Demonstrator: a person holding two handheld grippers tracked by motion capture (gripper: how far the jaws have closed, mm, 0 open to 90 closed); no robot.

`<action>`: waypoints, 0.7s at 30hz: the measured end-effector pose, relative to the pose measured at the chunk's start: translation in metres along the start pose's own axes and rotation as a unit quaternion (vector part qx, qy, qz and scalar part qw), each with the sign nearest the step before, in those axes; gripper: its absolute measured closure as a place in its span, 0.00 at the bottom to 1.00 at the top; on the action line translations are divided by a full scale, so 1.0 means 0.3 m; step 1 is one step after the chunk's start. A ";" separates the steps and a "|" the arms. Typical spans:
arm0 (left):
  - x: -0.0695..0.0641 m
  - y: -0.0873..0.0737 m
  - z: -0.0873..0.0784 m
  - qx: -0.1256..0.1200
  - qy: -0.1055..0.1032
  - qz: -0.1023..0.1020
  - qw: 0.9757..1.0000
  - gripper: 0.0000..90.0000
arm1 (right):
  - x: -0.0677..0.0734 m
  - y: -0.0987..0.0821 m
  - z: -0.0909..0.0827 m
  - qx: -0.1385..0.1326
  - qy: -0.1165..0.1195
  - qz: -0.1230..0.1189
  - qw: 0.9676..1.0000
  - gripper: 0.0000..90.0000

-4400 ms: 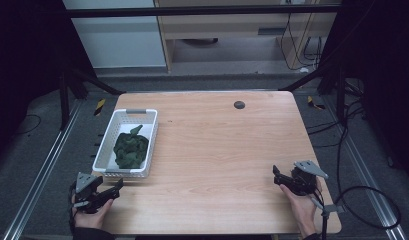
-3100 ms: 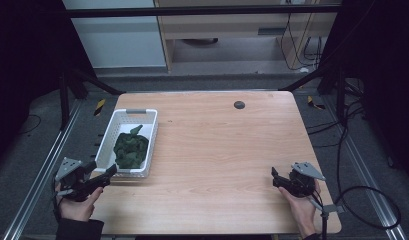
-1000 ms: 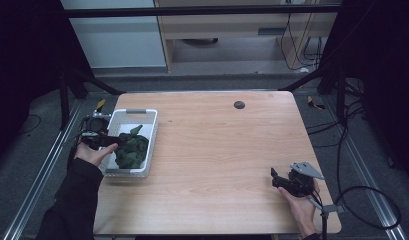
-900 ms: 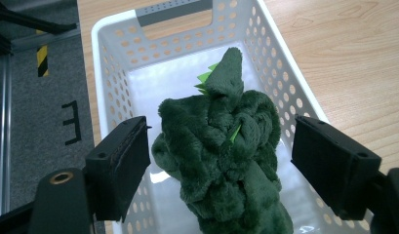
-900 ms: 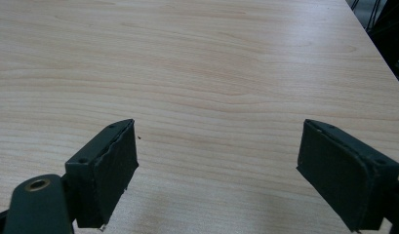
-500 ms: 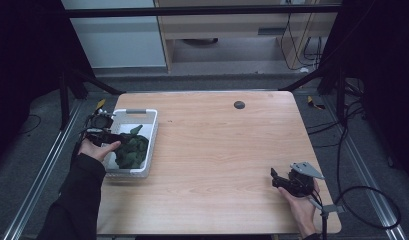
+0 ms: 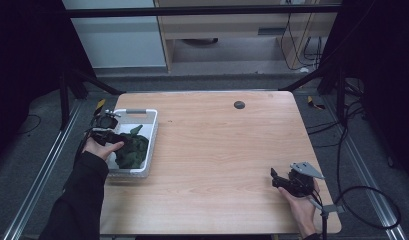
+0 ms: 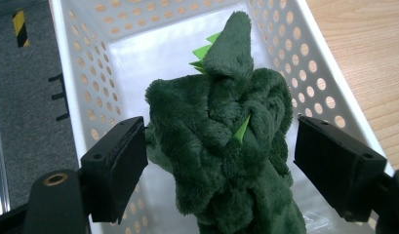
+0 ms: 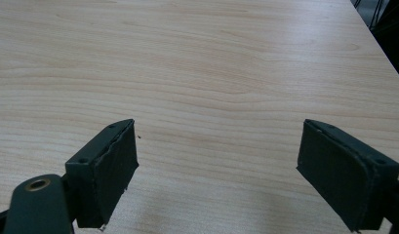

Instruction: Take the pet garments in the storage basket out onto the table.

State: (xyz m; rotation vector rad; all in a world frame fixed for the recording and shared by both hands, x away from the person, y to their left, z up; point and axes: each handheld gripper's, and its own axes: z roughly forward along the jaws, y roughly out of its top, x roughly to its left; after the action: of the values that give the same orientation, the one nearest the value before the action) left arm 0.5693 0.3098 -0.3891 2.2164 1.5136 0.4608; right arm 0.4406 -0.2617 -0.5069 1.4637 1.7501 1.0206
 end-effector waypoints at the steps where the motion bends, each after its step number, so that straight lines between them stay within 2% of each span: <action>1: 0.001 0.000 0.006 0.002 0.000 0.000 1.000 0.21 | 0.000 0.000 0.000 0.000 0.000 0.000 1.000 0.16; 10: 0.008 0.001 0.043 0.020 -0.004 0.000 1.000 0.21 | 0.000 0.000 0.000 0.001 0.001 -0.001 1.000 0.16; 21: 0.009 -0.007 0.101 0.047 -0.007 0.000 0.999 0.27 | 0.001 0.000 0.000 0.003 0.004 0.001 1.000 0.16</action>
State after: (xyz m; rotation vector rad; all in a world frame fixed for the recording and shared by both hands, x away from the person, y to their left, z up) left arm 0.5833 0.3084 -0.4161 2.2860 1.5572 0.3805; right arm 0.4406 -0.2614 -0.5068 1.4674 1.7589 1.0249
